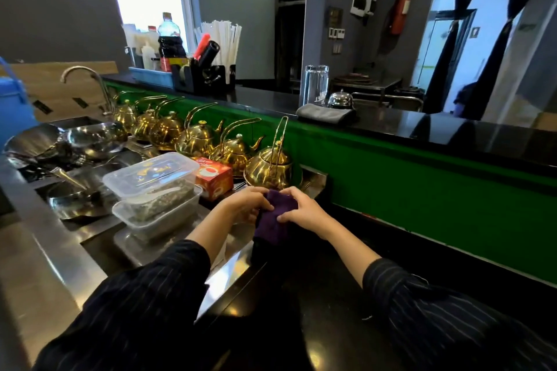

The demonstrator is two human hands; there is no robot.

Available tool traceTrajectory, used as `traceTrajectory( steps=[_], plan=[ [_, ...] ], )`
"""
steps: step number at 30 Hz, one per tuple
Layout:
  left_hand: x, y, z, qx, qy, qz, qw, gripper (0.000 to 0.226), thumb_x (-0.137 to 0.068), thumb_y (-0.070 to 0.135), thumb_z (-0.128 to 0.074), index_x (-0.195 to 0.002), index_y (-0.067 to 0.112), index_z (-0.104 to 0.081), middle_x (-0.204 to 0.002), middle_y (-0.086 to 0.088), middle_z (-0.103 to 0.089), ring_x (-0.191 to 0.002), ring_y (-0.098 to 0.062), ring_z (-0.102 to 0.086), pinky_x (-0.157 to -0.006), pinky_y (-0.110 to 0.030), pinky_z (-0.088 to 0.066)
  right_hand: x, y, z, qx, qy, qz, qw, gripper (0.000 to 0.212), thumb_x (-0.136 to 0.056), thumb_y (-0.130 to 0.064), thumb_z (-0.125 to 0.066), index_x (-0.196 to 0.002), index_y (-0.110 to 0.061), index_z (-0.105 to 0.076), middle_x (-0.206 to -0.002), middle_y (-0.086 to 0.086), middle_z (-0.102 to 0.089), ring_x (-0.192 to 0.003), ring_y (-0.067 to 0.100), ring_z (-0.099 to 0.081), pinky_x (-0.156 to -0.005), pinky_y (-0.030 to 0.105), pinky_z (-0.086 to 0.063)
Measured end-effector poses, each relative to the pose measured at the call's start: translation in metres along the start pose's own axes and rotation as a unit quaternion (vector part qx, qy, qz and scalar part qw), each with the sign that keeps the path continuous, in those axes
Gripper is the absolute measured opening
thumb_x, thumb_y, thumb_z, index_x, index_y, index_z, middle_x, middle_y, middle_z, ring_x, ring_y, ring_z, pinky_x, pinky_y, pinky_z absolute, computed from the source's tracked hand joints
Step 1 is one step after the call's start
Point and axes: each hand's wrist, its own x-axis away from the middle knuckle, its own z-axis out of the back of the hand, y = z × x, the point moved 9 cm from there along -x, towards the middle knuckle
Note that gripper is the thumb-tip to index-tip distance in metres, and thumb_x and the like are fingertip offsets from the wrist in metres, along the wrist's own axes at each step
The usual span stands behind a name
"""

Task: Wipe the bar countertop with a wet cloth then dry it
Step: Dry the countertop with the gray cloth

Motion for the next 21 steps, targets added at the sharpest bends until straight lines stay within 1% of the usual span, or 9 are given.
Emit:
traceTrajectory(
  steps=[2, 4, 7, 9, 11, 13, 17, 19, 21],
  plan=[
    [-0.015, -0.001, 0.011, -0.067, 0.075, -0.026, 0.995, 0.047, -0.080, 0.004, -0.068, -0.124, 0.008, -0.054, -0.115, -0.014, -0.057, -0.106, -0.029, -0.058, -0.079, -0.038, -0.051, -0.008, 0.009, 0.001, 0.047, 0.034, -0.019, 0.998, 0.051, -0.079, -0.026, -0.074, -0.123, -0.018, -0.051, -0.124, 0.008, -0.061, -0.114, 0.024, -0.057, -0.096, 0.039, -0.049],
    [-0.025, -0.003, 0.015, -0.143, 0.140, -0.055, 0.978, 0.052, -0.071, 0.007, -0.077, -0.118, 0.005, -0.055, -0.119, -0.015, -0.059, -0.114, -0.031, -0.056, -0.091, -0.040, -0.048, -0.016, 0.022, -0.003, 0.136, 0.042, -0.046, 0.989, 0.054, -0.080, -0.037, -0.072, -0.127, -0.020, -0.050, -0.128, 0.008, -0.058, -0.122, 0.028, -0.051, -0.100, 0.047, -0.046],
    [-0.027, 0.005, 0.008, -0.258, 0.200, -0.143, 0.934, 0.038, -0.069, 0.004, -0.071, -0.104, 0.007, -0.060, -0.108, -0.013, -0.065, -0.104, -0.028, -0.059, -0.085, -0.035, -0.050, -0.019, 0.034, -0.010, 0.238, 0.032, -0.068, 0.968, 0.060, -0.087, -0.046, -0.062, -0.138, -0.022, -0.044, -0.138, 0.009, -0.044, -0.132, 0.032, -0.035, -0.104, 0.054, -0.037],
    [-0.025, 0.023, 0.000, -0.282, 0.220, -0.222, 0.907, 0.030, -0.069, 0.001, -0.065, -0.099, 0.006, -0.062, -0.100, -0.012, -0.067, -0.096, -0.027, -0.062, -0.079, -0.037, -0.051, -0.022, 0.031, -0.006, 0.264, 0.032, -0.059, 0.962, 0.057, -0.089, -0.048, -0.059, -0.137, -0.021, -0.046, -0.137, 0.010, -0.042, -0.133, 0.032, -0.032, -0.105, 0.055, -0.035],
    [-0.020, 0.048, -0.009, -0.290, 0.219, -0.289, 0.886, 0.030, -0.068, -0.002, -0.061, -0.097, 0.005, -0.064, -0.094, -0.012, -0.069, -0.091, -0.027, -0.063, -0.077, -0.041, -0.053, -0.029, 0.021, 0.012, 0.270, 0.065, -0.035, 0.960, 0.047, -0.090, -0.043, -0.058, -0.131, -0.020, -0.053, -0.131, 0.010, -0.048, -0.130, 0.031, -0.037, -0.104, 0.053, -0.037],
    [-0.017, 0.079, -0.012, -0.287, 0.236, -0.347, 0.861, 0.031, -0.069, -0.003, -0.055, -0.097, 0.006, -0.063, -0.090, -0.013, -0.068, -0.089, -0.029, -0.063, -0.076, -0.040, -0.051, -0.035, -0.001, 0.051, 0.263, 0.154, -0.001, 0.952, 0.036, -0.091, -0.032, -0.058, -0.123, -0.017, -0.060, -0.123, 0.011, -0.056, -0.124, 0.031, -0.046, -0.099, 0.044, -0.043],
    [-0.015, 0.147, -0.009, -0.296, 0.282, -0.405, 0.818, 0.038, -0.077, -0.006, -0.050, -0.114, 0.003, -0.056, -0.108, -0.014, -0.062, -0.106, -0.027, -0.053, -0.090, -0.034, -0.045, -0.040, -0.059, 0.138, 0.295, 0.337, 0.082, 0.890, 0.023, -0.088, -0.009, -0.053, -0.109, -0.007, -0.063, -0.112, 0.014, -0.059, -0.110, 0.033, -0.051, -0.087, 0.040, -0.045],
    [-0.025, 0.177, -0.012, -0.319, 0.277, -0.407, 0.810, 0.042, -0.079, -0.006, -0.050, -0.120, 0.002, -0.051, -0.119, -0.014, -0.057, -0.117, -0.027, -0.046, -0.099, -0.031, -0.038, -0.047, -0.079, 0.169, 0.349, 0.372, 0.095, 0.855, 0.026, -0.086, -0.007, -0.055, -0.111, -0.004, -0.059, -0.119, 0.014, -0.055, -0.113, 0.032, -0.047, -0.088, 0.039, -0.044],
    [-0.046, 0.202, -0.014, -0.349, 0.264, -0.396, 0.807, 0.048, -0.078, -0.006, -0.051, -0.125, 0.000, -0.047, -0.130, -0.015, -0.051, -0.128, -0.028, -0.040, -0.106, -0.031, -0.033, -0.062, -0.086, 0.189, 0.418, 0.358, 0.078, 0.831, 0.036, -0.084, -0.012, -0.060, -0.119, -0.006, -0.054, -0.129, 0.013, -0.048, -0.119, 0.032, -0.043, -0.092, 0.039, -0.042]
  ],
)
